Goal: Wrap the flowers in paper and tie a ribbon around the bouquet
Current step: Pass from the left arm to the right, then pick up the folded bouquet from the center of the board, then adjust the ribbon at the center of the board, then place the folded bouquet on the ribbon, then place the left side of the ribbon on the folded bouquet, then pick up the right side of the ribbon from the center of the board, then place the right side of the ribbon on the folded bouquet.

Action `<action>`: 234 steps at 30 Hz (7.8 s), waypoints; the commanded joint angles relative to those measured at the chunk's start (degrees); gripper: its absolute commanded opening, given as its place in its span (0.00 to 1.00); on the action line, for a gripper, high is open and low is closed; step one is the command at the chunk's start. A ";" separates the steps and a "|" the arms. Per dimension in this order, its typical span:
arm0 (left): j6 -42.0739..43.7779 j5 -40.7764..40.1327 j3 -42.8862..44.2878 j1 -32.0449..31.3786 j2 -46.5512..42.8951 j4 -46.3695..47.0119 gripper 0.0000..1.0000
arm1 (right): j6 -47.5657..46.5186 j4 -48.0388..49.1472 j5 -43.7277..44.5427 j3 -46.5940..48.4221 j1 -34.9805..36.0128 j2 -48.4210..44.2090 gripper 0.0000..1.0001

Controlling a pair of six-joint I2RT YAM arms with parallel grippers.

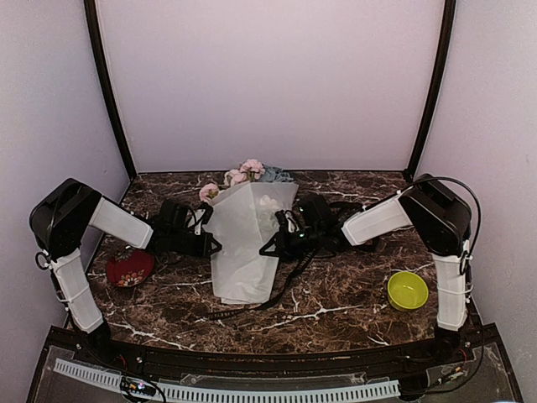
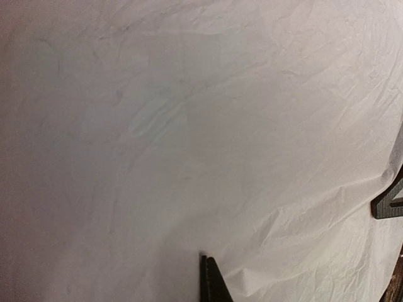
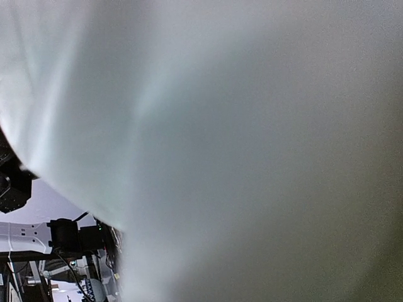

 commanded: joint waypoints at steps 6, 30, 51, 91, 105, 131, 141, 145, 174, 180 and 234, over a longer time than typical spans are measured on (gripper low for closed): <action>1.92 -4.01 1.10 0.46 0.37 -9.13 0.14 | 2.10 3.07 -1.45 -0.67 -0.21 0.12 0.00; 26.51 -10.03 -7.67 -37.26 -27.71 -19.83 0.46 | -2.09 -2.04 1.11 0.98 0.13 -1.15 0.00; 30.48 -20.29 -0.02 -38.39 -12.45 -26.78 0.06 | -4.65 -5.44 2.61 1.97 0.38 -2.68 0.00; -8.36 -9.87 0.85 -11.46 -21.21 -44.87 0.00 | -10.61 -18.30 -4.35 8.37 -6.53 -4.31 0.00; -18.58 -10.64 1.67 13.03 -23.55 -29.51 0.00 | -9.88 -15.14 -5.26 5.82 -6.80 -2.24 0.00; 4.15 -8.67 24.53 16.75 -32.61 -31.26 0.00 | -11.36 -15.41 -2.72 4.38 -6.81 -0.01 0.00; 4.85 7.16 26.86 -5.34 -12.42 -20.28 0.00 | -9.97 -14.33 -2.44 3.37 -6.72 1.37 0.00; 2.54 8.68 32.83 -9.58 1.30 -23.10 0.00 | -9.80 -14.42 -1.86 3.12 -6.63 1.94 0.00; 5.07 4.57 36.89 -9.77 17.20 -36.82 0.00 | -27.05 -48.90 34.93 16.15 -12.83 -11.55 0.33; 5.63 5.23 36.59 -9.77 17.36 -36.43 0.00 | -29.15 -54.04 36.68 30.44 -13.05 0.30 0.42; 7.18 2.48 38.83 -9.79 16.12 -39.78 0.00 | -35.28 -11.64 -11.81 29.82 2.88 -11.12 0.00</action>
